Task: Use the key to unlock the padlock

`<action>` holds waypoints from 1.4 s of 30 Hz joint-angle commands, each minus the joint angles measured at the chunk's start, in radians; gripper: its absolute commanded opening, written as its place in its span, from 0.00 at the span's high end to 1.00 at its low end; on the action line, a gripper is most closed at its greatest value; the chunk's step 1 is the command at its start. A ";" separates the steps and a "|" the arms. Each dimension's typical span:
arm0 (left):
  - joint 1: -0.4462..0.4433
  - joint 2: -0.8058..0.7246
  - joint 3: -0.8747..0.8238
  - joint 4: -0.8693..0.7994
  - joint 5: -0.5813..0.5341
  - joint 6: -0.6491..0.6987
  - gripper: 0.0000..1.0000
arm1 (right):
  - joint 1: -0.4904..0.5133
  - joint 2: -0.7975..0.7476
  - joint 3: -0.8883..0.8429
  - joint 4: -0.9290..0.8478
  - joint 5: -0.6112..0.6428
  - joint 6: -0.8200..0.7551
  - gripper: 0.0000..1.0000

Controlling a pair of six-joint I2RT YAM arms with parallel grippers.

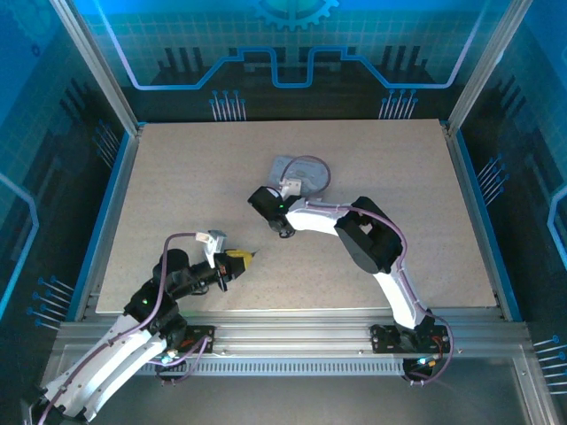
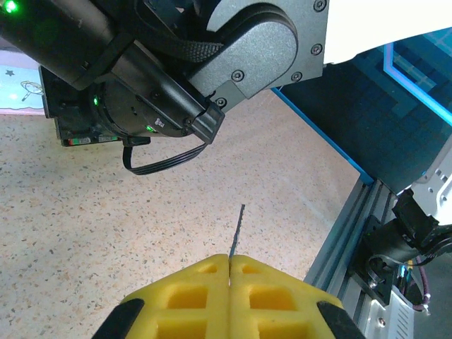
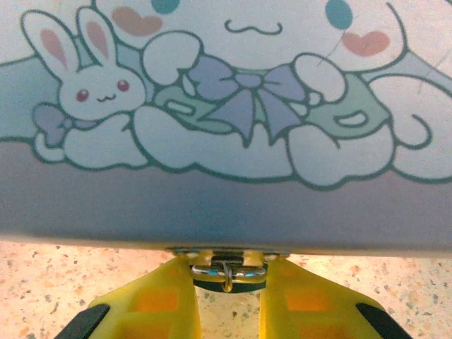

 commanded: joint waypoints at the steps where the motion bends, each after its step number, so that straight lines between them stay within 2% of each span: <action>1: 0.008 -0.009 -0.012 0.011 0.024 0.030 1.00 | 0.001 -0.046 -0.046 -0.017 0.023 -0.017 0.87; 8: 0.008 -0.008 -0.017 0.008 0.026 0.016 1.00 | 0.034 -0.164 -0.175 0.015 -0.041 -0.095 0.89; 15: 0.009 -0.002 -0.040 0.048 0.027 -0.011 1.00 | 0.039 -0.222 -0.168 -0.095 -0.257 -0.197 0.90; 23: 0.007 0.019 -0.090 0.136 0.028 -0.025 1.00 | 0.021 -0.272 -0.132 -0.193 -0.432 -0.252 0.91; 27: 0.005 0.025 -0.125 0.179 0.006 -0.020 1.00 | 0.016 -0.308 -0.125 -0.219 -0.453 -0.261 0.88; 33: 0.002 0.014 -0.117 0.165 -0.003 -0.021 1.00 | 0.013 -0.358 -0.219 -0.146 -0.427 -0.233 0.86; 38: -0.001 0.009 -0.111 0.147 -0.002 -0.018 1.00 | 0.018 -0.324 -0.226 -0.139 -0.412 -0.215 0.86; 42: -0.004 0.010 -0.114 0.137 -0.008 -0.011 1.00 | 0.018 -0.291 -0.207 -0.147 -0.464 -0.222 0.88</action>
